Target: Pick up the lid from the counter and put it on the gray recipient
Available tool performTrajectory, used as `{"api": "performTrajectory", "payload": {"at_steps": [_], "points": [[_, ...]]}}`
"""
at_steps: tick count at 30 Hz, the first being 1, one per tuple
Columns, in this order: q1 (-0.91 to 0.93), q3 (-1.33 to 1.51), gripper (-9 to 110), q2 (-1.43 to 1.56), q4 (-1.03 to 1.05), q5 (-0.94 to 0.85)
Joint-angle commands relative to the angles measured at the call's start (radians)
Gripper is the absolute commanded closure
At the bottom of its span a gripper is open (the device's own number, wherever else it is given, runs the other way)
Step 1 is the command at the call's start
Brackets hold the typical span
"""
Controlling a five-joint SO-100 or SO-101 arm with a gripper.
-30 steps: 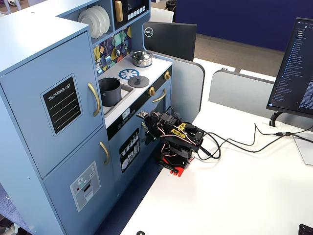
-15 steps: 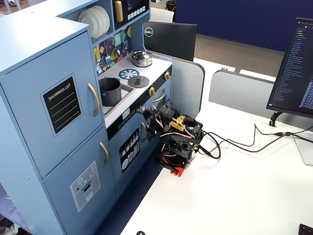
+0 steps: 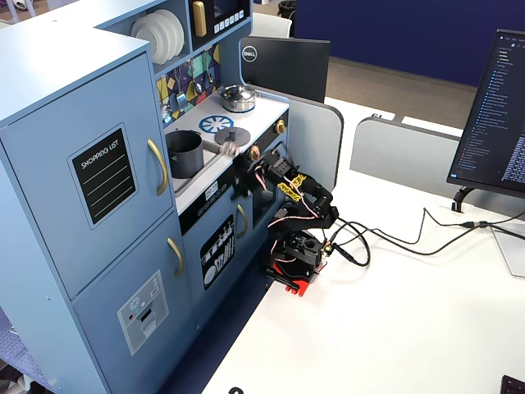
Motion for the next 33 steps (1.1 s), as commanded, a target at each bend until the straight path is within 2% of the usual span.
{"api": "performTrajectory", "payload": {"at_steps": [1, 3, 6, 9, 12, 15, 19, 22, 30, 33], "points": [[0.092, -0.225, 101, -0.037, -0.120, -0.048], [0.160, -0.242, 101, -0.035, -0.242, -0.009], [0.302, -0.123, 101, 0.015, -0.540, 0.101], [0.380, 0.029, 101, 0.049, -0.821, 0.094], [0.426, 0.129, 101, 0.055, -0.956, 0.064], [0.474, 0.245, 98, 0.021, -1.177, 0.092], [0.494, 0.318, 83, -0.014, -1.307, 0.127], [0.508, 0.330, 77, -0.061, -1.376, 0.123], [0.538, 0.313, 74, -0.219, -1.485, 0.074], [0.554, 0.281, 75, -0.259, -1.460, 0.071]]}}
